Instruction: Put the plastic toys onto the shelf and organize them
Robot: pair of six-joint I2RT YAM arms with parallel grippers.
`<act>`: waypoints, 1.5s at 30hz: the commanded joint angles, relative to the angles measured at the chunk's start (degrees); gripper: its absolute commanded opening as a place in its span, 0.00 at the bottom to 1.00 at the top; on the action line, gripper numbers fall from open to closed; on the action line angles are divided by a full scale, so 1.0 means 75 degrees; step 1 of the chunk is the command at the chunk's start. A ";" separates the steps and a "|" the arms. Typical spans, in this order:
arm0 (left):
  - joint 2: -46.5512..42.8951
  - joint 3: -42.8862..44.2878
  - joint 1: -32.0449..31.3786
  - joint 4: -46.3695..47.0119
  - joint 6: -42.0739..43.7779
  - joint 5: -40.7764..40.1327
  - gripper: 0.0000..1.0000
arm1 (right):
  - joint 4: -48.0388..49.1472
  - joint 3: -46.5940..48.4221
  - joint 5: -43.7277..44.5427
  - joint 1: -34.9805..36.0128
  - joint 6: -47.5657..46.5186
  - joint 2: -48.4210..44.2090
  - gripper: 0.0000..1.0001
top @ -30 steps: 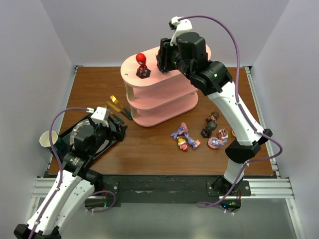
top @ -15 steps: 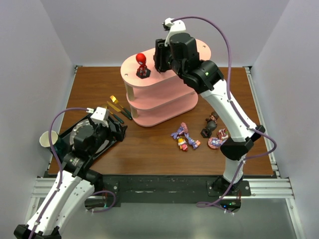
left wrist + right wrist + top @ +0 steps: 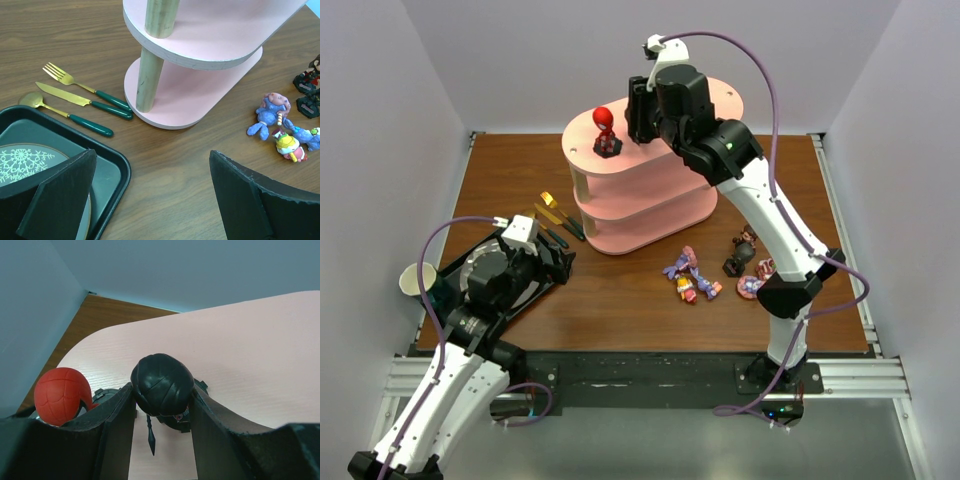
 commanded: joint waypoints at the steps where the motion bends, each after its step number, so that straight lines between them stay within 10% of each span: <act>1: -0.0041 0.0113 -0.0031 0.0374 0.0163 0.0099 1.00 | 0.0274 0.0286 0.0199 0.0062 0.0155 -0.0030 0.18; 15: -0.0053 0.0113 -0.0031 0.0362 0.0163 0.0110 1.00 | 0.0789 -0.0242 0.0234 0.0074 0.0191 -0.0416 0.54; 33: -0.0041 0.0101 -0.0031 0.0373 0.0163 0.0134 1.00 | 0.1187 -0.1178 0.0492 0.0109 0.0027 -0.1423 0.71; 45: -0.0029 0.0101 -0.0031 0.0373 0.0163 0.0099 1.00 | 0.1739 -0.6386 0.1908 0.0109 0.0577 -0.4797 0.79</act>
